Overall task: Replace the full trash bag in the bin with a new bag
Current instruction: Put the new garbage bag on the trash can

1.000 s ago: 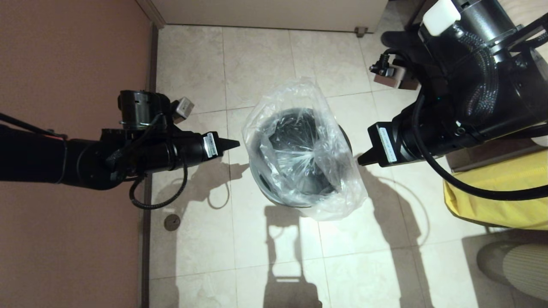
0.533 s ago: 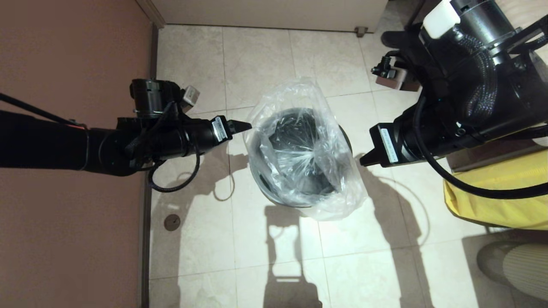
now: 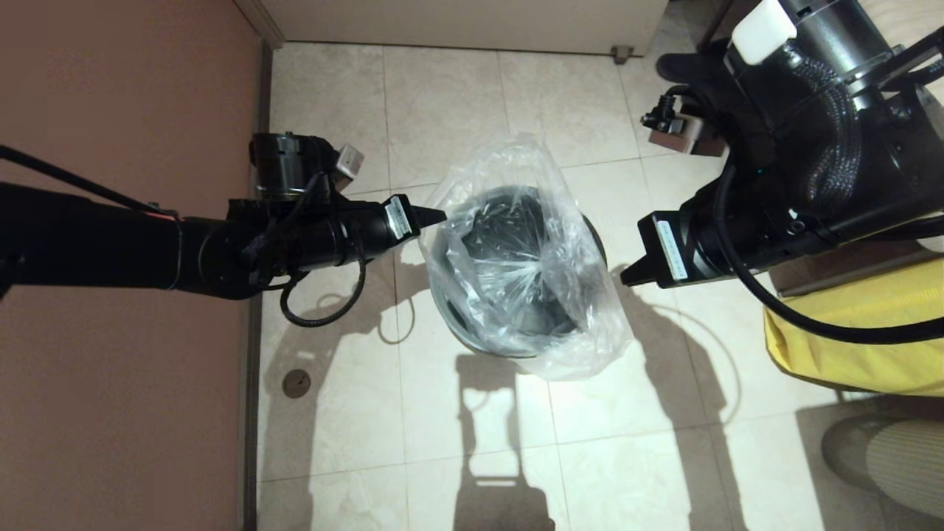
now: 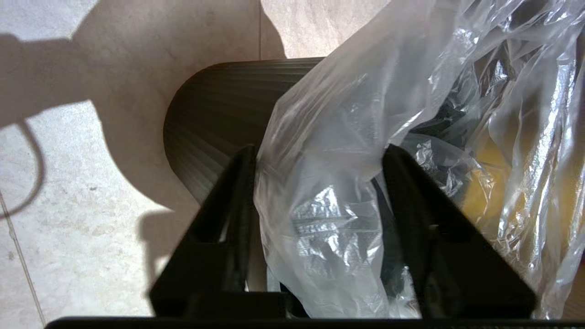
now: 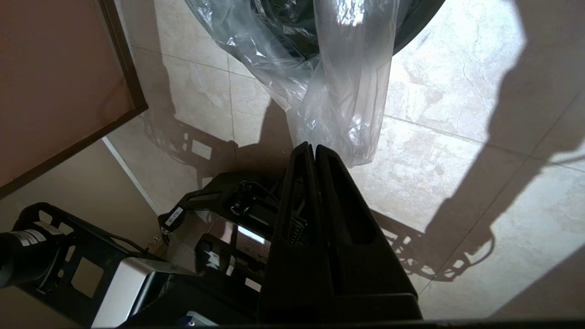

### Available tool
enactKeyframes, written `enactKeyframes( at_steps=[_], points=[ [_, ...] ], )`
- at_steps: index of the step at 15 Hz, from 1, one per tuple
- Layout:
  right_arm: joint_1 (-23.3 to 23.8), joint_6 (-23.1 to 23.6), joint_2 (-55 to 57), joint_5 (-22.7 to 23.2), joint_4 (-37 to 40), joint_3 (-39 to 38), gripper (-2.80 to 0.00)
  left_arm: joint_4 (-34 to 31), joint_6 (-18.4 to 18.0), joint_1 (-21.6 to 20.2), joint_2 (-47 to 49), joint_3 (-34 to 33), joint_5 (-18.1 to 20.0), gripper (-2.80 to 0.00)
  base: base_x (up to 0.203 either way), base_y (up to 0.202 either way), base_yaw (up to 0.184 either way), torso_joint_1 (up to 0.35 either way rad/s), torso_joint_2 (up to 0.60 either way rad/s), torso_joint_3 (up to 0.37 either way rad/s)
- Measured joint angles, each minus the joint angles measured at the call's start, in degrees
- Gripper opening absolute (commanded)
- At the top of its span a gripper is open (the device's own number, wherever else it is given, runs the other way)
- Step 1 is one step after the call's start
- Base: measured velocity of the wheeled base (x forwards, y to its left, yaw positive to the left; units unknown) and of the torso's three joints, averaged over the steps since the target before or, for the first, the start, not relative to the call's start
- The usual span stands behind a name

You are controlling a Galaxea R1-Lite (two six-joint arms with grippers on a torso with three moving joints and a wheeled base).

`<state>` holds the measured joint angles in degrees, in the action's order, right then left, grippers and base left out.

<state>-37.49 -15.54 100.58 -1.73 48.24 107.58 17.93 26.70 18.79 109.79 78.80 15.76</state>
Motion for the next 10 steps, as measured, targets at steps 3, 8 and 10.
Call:
enactKeyframes(
  at_steps=[3, 8, 10],
  points=[
    [0.0, -0.3, -0.1, 0.0, 0.0, 0.0, -2.8, 0.0, -0.1, 0.0, 0.0, 0.0, -0.1, -2.8, 0.0, 0.0, 0.0, 0.0, 0.0, 0.0],
    [-0.1, -0.3, -0.3, 0.0, 0.0, -0.1, -2.8, -0.2, -0.1, 0.1, -0.2, -0.2, -0.3, -2.8, 0.0, 0.0, 0.0, 0.0, 0.0, 0.0],
    [-0.1, -0.3, -0.6, 0.0, 0.0, -0.1, -2.8, -0.8, -0.1, 0.1, -1.3, -0.2, -0.4, -2.8, 0.0, 0.0, 0.0, 0.0, 0.0, 0.0]
  ],
)
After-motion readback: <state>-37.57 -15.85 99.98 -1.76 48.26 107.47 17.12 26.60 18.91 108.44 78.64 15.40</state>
